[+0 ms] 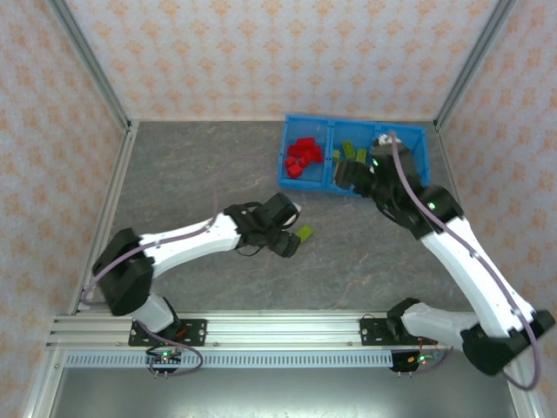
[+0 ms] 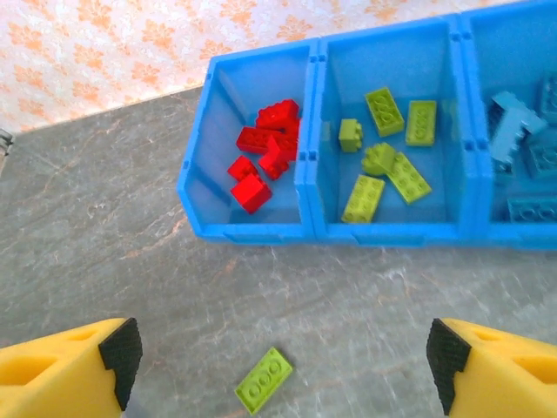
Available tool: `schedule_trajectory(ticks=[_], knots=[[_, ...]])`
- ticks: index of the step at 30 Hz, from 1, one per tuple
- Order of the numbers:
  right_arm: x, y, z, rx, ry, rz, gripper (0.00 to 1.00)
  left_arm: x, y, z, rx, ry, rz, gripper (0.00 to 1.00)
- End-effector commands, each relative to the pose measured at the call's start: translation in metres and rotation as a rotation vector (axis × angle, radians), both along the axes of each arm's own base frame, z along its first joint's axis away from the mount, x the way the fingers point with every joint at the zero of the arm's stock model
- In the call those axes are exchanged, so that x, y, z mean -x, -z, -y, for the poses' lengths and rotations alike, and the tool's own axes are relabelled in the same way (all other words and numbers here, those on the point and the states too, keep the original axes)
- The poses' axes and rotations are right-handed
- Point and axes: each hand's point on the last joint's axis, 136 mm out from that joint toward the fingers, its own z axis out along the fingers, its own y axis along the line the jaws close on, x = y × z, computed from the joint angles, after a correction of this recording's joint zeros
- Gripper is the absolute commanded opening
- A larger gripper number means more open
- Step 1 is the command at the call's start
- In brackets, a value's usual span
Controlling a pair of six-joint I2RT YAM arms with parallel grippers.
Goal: Sort the legos into containers by color
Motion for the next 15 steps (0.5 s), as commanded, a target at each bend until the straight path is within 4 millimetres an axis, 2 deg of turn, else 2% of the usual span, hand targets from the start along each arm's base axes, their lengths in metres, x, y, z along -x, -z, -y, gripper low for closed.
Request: schedule_trajectory(ticks=[1,5,8,11,15], knots=[[0.022,0.033,0.021,0.012,0.085,-0.092,0.89,-0.014,0.008,0.027,-0.006,0.066,0.001,0.72],[0.041,0.042,0.031,0.008,0.1,-0.132,0.9,-0.028,0.033,0.041,-0.058,0.062,-0.035,0.71],[0.046,0.041,0.035,0.012,0.105,-0.138,0.9,-0.035,0.057,0.047,-0.108,0.059,-0.061,0.65],[0.047,0.041,0.034,0.008,0.104,-0.136,0.91,-0.04,0.074,0.049,-0.139,0.055,-0.075,0.52],[0.046,0.044,0.031,0.002,0.092,-0.15,0.91,-0.038,0.087,0.049,-0.15,0.055,-0.098,0.27]])
